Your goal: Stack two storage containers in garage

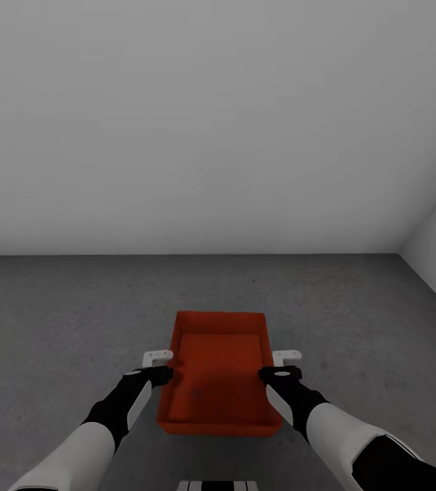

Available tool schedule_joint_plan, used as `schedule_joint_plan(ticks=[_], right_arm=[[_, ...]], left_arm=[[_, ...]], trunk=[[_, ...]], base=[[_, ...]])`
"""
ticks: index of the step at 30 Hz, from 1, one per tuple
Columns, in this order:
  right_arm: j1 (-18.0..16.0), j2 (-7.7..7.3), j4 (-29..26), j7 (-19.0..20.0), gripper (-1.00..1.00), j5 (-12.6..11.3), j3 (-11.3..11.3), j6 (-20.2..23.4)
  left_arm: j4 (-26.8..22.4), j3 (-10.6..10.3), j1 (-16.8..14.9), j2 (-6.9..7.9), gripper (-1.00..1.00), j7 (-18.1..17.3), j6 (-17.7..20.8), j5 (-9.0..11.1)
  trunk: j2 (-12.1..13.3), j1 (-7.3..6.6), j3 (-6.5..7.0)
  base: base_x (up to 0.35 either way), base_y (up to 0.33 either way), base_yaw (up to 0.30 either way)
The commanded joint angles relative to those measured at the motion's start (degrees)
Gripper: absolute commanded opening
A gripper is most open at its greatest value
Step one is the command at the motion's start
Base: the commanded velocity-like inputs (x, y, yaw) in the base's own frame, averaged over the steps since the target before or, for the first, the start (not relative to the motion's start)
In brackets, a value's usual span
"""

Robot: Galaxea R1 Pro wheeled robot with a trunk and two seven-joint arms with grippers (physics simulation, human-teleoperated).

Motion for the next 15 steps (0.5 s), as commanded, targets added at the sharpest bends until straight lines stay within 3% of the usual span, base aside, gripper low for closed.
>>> schedule_joint_plan(ticks=[1, 15], right_arm=[[-0.02, -0.03, -0.12, -0.42, 1.0, -0.26, 0.47, 0.51], [0.03, -0.02, -0.1, -0.47, 1.0, -0.72, 0.42, 0.44]], left_arm=[[-0.11, -0.02, 0.0, 0.0, 1.0, 0.3, 0.3, 0.53], [-0.11, -0.02, 0.0, 0.0, 1.0, 0.38, 0.31, 0.61]], trunk=[[0.4, -0.23, 0.14], [6.01, -3.31, 2.65]], base=[[0.0, 0.0, 0.0], [0.0, 0.0, 0.0]])
